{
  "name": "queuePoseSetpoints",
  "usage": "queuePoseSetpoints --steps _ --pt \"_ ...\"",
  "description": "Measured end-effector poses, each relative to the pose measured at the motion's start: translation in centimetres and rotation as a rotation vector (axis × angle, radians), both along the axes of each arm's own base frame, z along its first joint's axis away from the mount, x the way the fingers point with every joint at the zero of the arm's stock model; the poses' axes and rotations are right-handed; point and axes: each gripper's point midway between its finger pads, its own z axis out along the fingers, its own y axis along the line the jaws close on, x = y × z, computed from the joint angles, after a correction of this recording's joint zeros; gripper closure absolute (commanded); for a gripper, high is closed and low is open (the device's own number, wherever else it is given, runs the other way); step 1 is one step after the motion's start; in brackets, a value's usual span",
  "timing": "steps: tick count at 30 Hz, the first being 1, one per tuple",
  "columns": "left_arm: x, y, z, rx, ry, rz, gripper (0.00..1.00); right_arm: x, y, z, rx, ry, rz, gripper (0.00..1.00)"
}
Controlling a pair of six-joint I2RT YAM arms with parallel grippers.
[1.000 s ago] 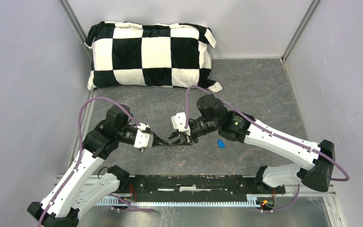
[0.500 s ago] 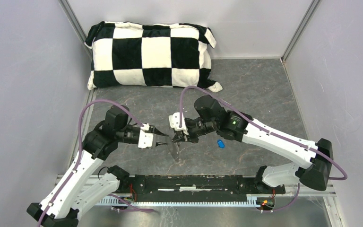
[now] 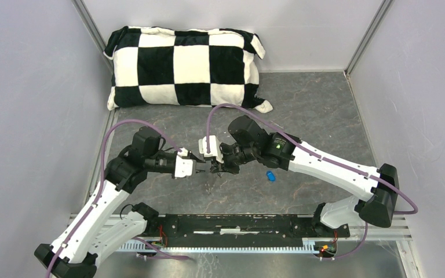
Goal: Put the keys on the keyring
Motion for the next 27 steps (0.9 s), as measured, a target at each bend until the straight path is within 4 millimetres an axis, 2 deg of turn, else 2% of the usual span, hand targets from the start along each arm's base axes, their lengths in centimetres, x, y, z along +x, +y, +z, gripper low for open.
queuePoseSetpoints --steps 9,19,22,27 --pt "-0.7 -0.4 0.7 -0.082 0.03 0.012 0.61 0.0 0.2 0.3 0.011 0.021 -0.016 1.0" --pt "-1.2 -0.6 0.7 -0.094 0.082 0.006 0.61 0.2 0.9 1.3 0.051 0.021 -0.031 1.0" --pt "-1.1 -0.7 0.5 -0.091 0.101 0.011 0.66 0.3 1.0 1.5 0.059 0.021 -0.036 1.0" --pt "-0.8 -0.8 0.1 -0.083 0.135 0.021 0.85 0.3 1.0 1.5 0.056 0.028 -0.038 1.0"
